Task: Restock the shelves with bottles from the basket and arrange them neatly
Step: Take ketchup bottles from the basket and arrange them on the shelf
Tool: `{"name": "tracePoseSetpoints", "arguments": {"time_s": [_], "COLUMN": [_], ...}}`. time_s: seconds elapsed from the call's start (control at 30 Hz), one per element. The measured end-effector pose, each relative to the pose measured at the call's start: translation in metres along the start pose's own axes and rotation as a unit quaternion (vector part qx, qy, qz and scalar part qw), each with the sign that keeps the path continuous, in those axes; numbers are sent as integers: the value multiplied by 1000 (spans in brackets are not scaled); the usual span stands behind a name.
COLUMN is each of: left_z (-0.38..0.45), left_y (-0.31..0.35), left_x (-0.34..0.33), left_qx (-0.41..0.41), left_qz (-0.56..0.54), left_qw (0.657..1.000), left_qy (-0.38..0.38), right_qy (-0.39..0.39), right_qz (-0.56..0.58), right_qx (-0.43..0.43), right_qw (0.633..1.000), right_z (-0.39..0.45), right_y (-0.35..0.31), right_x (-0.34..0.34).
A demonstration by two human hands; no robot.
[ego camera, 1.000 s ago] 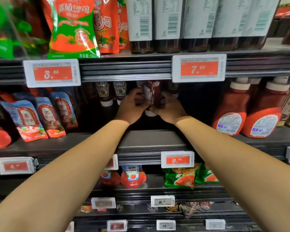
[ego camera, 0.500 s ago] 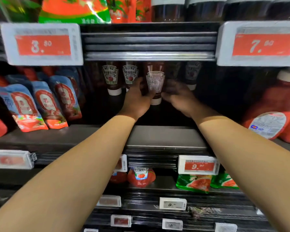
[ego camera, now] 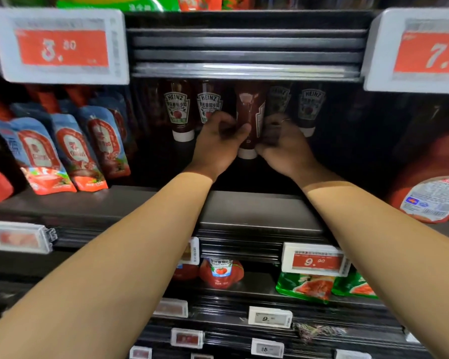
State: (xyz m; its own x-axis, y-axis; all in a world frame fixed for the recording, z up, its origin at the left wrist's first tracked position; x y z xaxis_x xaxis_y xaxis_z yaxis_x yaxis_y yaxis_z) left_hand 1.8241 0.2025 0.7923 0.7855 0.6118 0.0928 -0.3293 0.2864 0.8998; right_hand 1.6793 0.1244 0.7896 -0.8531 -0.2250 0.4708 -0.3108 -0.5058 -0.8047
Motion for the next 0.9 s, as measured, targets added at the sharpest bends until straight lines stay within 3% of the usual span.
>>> {"name": "tracePoseSetpoints", "arguments": {"time_s": [0.23, 0.43, 0.67, 0.9], "left_z": [-3, -4, -2, -1], "left_y": [3, 3, 2, -4], "left_x": [5, 3, 0, 2], "left_qx": [11, 30, 49, 43], "left_qz": [31, 22, -53, -40], "left_qw": [999, 999, 997, 998], "left_qy": [-7, -9, -16, -28], "right_qy": [-65, -22, -36, -29], "right_qz": [20, -69, -37, -13], "right_qx": [40, 79, 27, 30], "right_qw": [997, 994, 998, 999], "right_z": [-7, -9, -2, -2], "right_y": [-7, -17, -5, -5], "right_x": [-9, -7, -6, -8]}}
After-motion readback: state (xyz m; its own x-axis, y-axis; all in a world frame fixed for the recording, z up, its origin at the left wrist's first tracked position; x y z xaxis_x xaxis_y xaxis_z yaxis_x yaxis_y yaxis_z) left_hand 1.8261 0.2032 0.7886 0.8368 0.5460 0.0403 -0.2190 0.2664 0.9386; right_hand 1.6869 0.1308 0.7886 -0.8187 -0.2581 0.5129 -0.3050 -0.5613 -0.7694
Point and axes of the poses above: each hand's wrist, its own z-axis towards the middle knuckle, its own x-axis out of the back of the hand, y = z × x, the point moved 6 cm from there along z, towards the middle knuckle, and after that the axes turned 5 degrees about -z, right-handed, at the moved point
